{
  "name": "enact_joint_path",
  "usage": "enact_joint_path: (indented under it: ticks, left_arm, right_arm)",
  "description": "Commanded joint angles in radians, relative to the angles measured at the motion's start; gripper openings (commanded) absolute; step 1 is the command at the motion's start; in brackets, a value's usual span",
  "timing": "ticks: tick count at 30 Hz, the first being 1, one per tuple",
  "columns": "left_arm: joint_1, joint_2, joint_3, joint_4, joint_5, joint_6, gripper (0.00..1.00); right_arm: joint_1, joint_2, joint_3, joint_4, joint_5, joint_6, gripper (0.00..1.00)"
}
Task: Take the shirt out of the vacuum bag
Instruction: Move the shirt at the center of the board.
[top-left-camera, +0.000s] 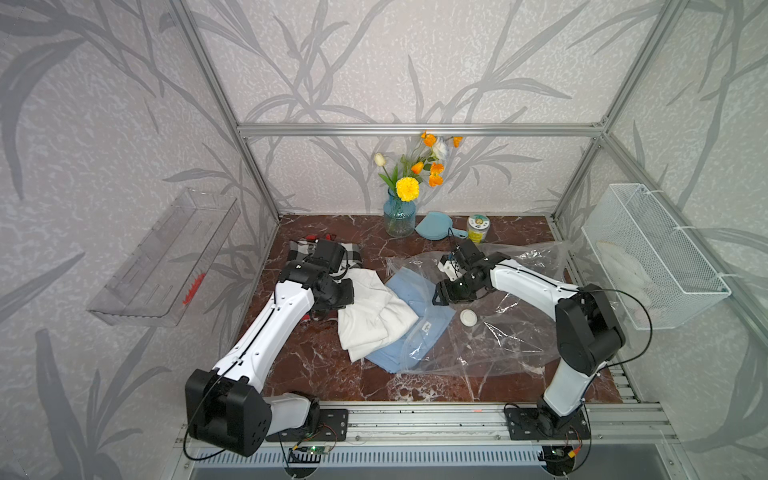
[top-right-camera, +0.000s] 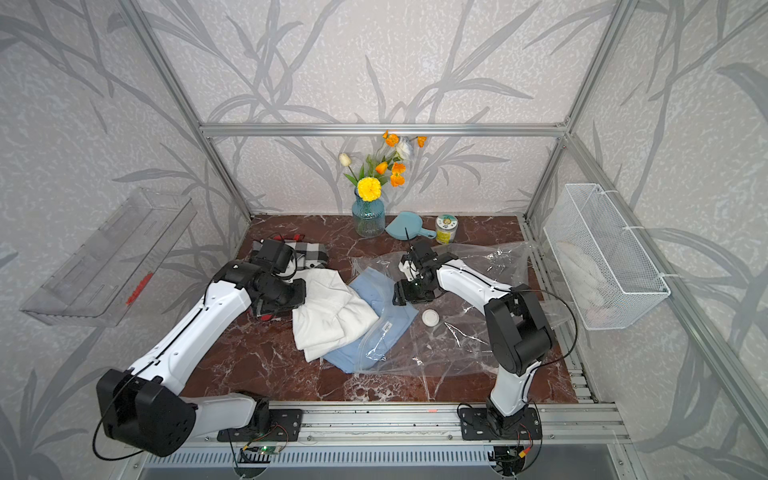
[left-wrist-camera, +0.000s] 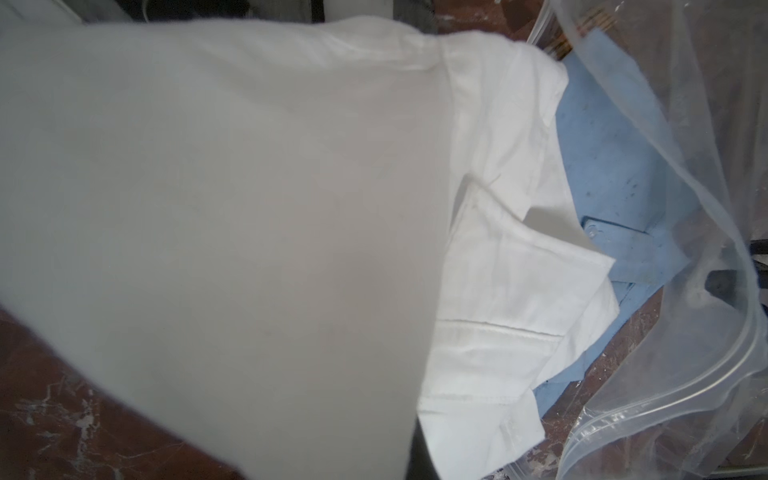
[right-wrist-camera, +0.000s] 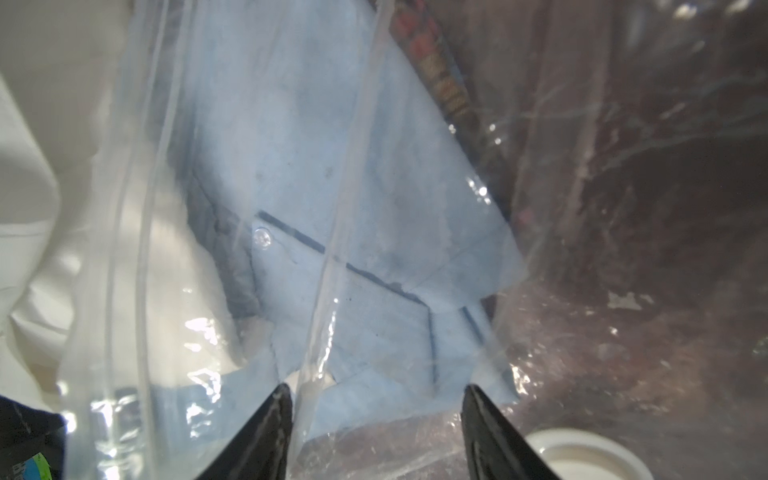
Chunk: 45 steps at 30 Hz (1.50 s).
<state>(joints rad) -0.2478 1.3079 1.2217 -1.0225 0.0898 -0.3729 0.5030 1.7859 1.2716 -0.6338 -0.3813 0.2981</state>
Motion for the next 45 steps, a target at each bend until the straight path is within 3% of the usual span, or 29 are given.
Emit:
enact_joint_path:
  ticks: [1, 9, 19, 28, 45]
  left_arm:
    - [0.004, 0.029, 0.093, -0.039, -0.071, 0.099, 0.00]
    - [0.018, 0.188, 0.286, -0.083, -0.178, 0.222, 0.00]
    - [0.133, 0.328, 0.466, -0.104, -0.192, 0.302, 0.00]
    - [0.244, 0.398, 0.508, -0.152, -0.245, 0.354, 0.00]
    - [0.289, 0.487, 0.630, -0.218, -0.376, 0.390, 0.00]
  right_arm:
    - [-0.007, 0.011, 0.022, -0.024, 0.010, -0.012, 0.65]
    - [-0.016, 0.027, 0.046, -0.035, 0.011, -0.016, 0.65]
    - [-0.017, 0.030, 0.038, -0.033, 0.012, -0.015, 0.65]
    - [-0.017, 0.044, 0.053, -0.041, 0.005, -0.026, 0.65]
    - [-0.029, 0.044, 0.047, -0.047, -0.002, -0.043, 0.65]
